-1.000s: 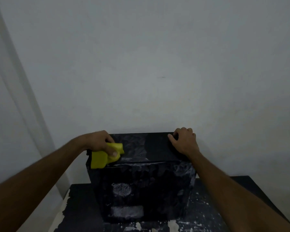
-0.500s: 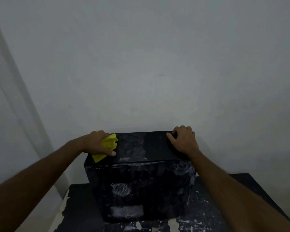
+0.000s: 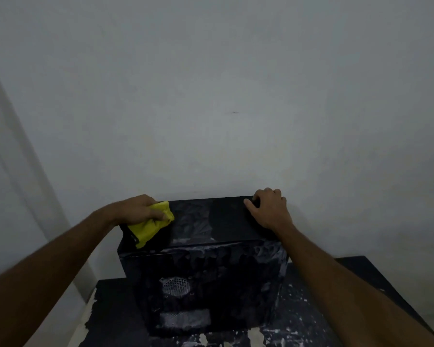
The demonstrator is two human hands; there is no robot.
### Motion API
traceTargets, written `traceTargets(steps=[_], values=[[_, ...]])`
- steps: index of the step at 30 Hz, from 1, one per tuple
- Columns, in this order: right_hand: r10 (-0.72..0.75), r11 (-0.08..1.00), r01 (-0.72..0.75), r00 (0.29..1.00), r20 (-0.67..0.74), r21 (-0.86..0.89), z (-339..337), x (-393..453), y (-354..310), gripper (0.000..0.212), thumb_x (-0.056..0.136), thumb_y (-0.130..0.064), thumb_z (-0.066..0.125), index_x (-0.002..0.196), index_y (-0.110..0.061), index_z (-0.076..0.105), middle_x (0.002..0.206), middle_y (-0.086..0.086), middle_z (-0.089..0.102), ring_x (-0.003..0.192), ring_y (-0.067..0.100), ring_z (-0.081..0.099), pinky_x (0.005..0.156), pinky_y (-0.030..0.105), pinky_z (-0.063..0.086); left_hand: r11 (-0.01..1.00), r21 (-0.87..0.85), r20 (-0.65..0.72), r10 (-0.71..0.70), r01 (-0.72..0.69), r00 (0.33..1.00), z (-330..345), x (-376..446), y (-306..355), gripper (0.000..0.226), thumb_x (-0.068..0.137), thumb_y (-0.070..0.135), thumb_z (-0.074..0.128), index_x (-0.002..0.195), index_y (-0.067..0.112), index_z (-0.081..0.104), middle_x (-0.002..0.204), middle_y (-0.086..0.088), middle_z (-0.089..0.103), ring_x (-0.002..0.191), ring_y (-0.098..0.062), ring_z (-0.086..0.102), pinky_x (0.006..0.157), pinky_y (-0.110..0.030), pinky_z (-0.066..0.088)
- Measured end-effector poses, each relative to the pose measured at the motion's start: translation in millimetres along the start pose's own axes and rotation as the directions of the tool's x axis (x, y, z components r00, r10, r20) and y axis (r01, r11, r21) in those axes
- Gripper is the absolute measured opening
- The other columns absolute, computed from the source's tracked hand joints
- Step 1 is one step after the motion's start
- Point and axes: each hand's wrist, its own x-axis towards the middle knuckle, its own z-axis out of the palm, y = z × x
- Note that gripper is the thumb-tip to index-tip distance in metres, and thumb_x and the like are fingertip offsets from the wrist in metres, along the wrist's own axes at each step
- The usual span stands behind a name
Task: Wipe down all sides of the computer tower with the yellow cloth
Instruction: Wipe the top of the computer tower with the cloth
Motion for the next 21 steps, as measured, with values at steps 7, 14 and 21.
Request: traceTargets(steps=[7, 14, 21], values=[[0.001, 1.000, -0.001, 1.000, -0.003, -0.005, -1, -1, 1, 0.042, 0.097, -0.060, 0.050, 0.103, -0.020, 0.064, 0.106, 0.004, 0.058, 0.107, 0.026, 0.046, 0.094, 0.043, 0.042, 0.988, 0.149, -0.214, 0.073, -0.041, 0.974, -2, 14, -15, 0.052, 0.079, 0.046, 0.083, 0.122, 0.030, 0.059, 0.111, -0.004, 0.068, 0.097, -0.023, 0.065, 0.079, -0.035, 0.052], [0.002, 1.000, -0.002, 1.000, 0.002, -0.003, -1, -1, 1, 0.043, 0.098, -0.060, 0.049, 0.104, -0.020, 0.064, 0.107, 0.004, 0.058, 0.109, 0.026, 0.046, 0.095, 0.044, 0.042, 0.994, 0.105, 0.130, -0.013, -0.001, 0.991, -14, 13, 10, 0.029, 0.073, 0.038, 0.092, 0.096, 0.024, 0.082, 0.091, 0.007, 0.079, 0.085, -0.014, 0.074, 0.074, -0.030, 0.060], [0.007, 1.000, -0.007, 1.000, -0.006, -0.006, -1, -1, 1, 0.043, 0.098, -0.059, 0.049, 0.102, -0.019, 0.063, 0.106, 0.004, 0.058, 0.107, 0.026, 0.046, 0.095, 0.044, 0.042, 0.968, 0.235, -0.267, -0.020, 0.085, 0.964, -2, 44, 0, 0.033, 0.082, 0.035, 0.084, 0.100, 0.011, 0.073, 0.109, -0.014, 0.071, 0.095, -0.028, 0.065, 0.068, -0.029, 0.045]])
